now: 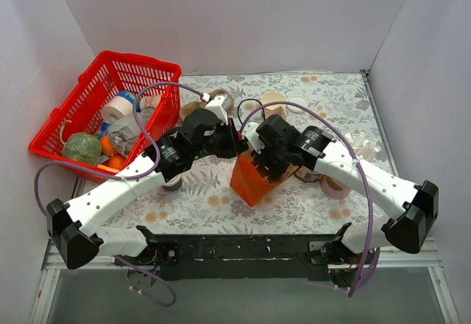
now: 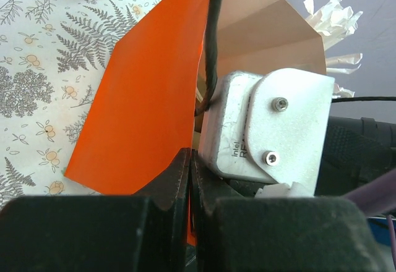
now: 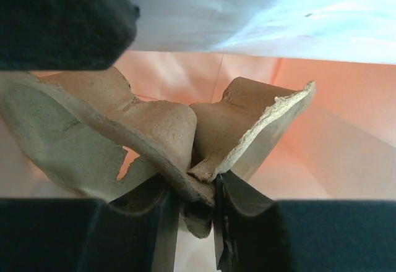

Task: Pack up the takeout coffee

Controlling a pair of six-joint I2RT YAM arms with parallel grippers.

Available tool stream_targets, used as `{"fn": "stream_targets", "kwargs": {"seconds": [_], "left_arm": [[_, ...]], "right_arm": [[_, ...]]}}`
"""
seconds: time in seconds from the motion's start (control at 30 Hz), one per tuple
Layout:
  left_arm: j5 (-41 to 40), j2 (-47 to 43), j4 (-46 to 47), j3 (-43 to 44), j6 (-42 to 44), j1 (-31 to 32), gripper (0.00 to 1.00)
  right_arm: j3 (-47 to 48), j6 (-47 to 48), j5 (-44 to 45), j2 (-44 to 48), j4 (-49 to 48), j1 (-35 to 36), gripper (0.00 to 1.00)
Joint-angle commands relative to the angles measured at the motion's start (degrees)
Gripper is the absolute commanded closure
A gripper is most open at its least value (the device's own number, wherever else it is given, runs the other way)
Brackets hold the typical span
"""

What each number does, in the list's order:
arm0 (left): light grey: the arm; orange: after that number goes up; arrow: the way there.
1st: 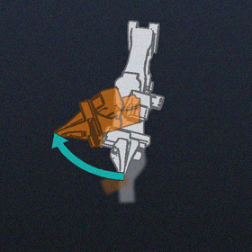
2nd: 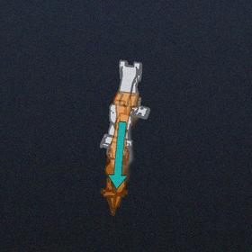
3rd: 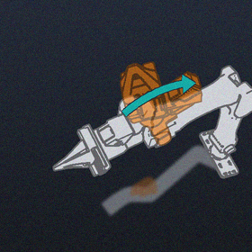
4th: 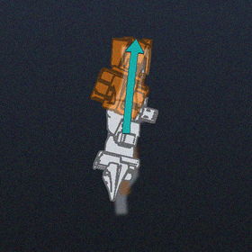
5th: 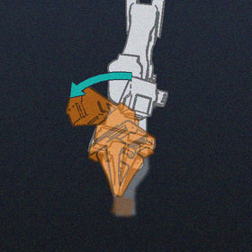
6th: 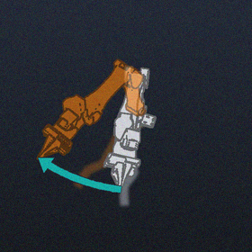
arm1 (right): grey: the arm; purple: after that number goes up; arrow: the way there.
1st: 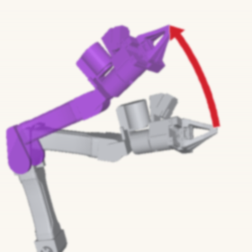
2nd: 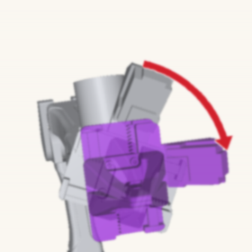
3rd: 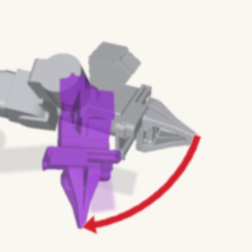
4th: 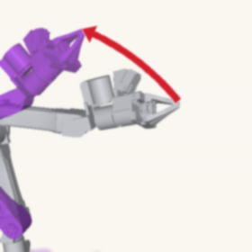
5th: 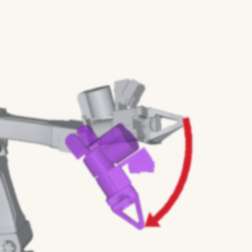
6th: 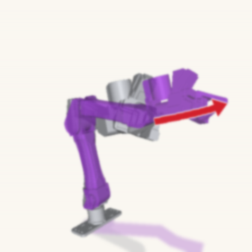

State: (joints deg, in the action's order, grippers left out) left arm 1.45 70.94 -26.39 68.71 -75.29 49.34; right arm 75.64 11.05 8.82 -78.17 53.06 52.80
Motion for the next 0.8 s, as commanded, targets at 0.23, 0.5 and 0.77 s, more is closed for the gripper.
{"fn": "stream_targets", "kwargs": {"seconds": [0.23,0.5,0.77], "left_arm": [[2.9,-1.3,4.7,-0.7,-0.7,-0.1,1.00],[2.9,-1.3,4.5,-0.9,-0.8,-0.2,1.00],[3.6,-0.2,4.2,-0.6,-1.1,-0.2,1.00]], "right_arm": [[2.4,-4.0,0.3,-1.8,1.6,-1.5,0.38],[7.3,-7.0,3.2,0.2,-0.7,-1.6,0.15],[10.3,-10.7,1.8,3.1,-2.6,-3.4,0.10]]}}
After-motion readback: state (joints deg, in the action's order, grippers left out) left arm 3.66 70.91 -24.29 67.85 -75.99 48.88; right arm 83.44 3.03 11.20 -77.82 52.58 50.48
